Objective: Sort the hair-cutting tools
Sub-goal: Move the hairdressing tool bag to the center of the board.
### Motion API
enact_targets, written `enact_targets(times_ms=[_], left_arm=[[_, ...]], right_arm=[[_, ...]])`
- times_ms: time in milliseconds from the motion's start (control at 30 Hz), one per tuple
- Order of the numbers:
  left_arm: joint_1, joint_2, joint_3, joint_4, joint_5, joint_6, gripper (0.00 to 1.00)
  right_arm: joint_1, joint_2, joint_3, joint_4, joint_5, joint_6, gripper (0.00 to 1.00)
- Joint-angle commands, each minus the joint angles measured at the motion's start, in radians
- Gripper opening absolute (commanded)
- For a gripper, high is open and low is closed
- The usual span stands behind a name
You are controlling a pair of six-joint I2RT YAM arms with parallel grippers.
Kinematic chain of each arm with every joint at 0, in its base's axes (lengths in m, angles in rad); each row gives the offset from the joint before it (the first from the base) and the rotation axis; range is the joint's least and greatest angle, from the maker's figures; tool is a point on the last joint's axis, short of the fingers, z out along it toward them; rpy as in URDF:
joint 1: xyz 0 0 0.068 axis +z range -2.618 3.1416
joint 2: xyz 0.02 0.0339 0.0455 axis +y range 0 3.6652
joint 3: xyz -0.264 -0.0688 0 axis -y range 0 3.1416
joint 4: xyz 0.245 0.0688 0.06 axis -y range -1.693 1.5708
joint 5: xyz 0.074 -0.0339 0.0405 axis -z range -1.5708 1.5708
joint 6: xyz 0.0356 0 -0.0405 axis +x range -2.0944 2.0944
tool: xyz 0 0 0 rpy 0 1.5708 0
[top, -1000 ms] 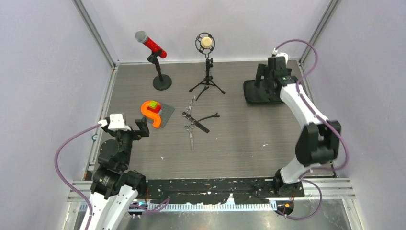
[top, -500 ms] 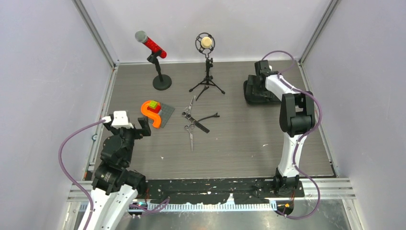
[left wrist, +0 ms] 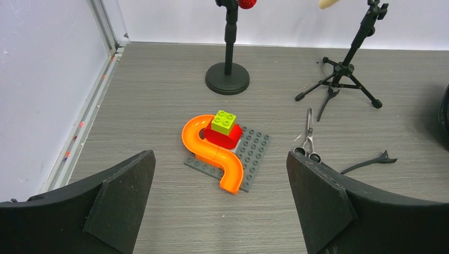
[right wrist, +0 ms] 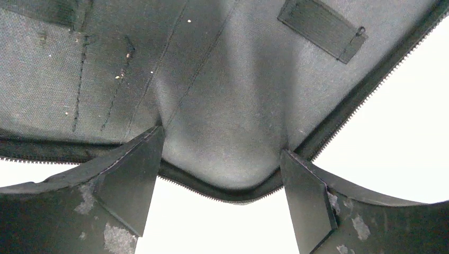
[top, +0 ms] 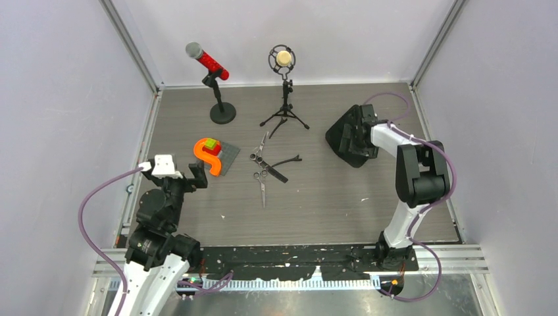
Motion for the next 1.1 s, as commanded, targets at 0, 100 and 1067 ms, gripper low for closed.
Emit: enact_targets(times_ms=[0,100,1067], left_arm=[[-0.006,-0.010,0.014,0.019,0.028,-0.009,0.99],[-0.006,-0.003,0.022,0.008,0.050,-0.018,0.99],[-0.044,0.725,0.367,-0.054,0.532,-0.282,0.99]], right_arm=[[0.044,-0.109,-0.145,-0.054,-0.062,0.026,0.86],[0.103,-0.164,-0.225,-0.054,-0.047,0.059,0.86],[0.679,-0.900,-0.643,-0.189,-0.029,0.423,0.85]])
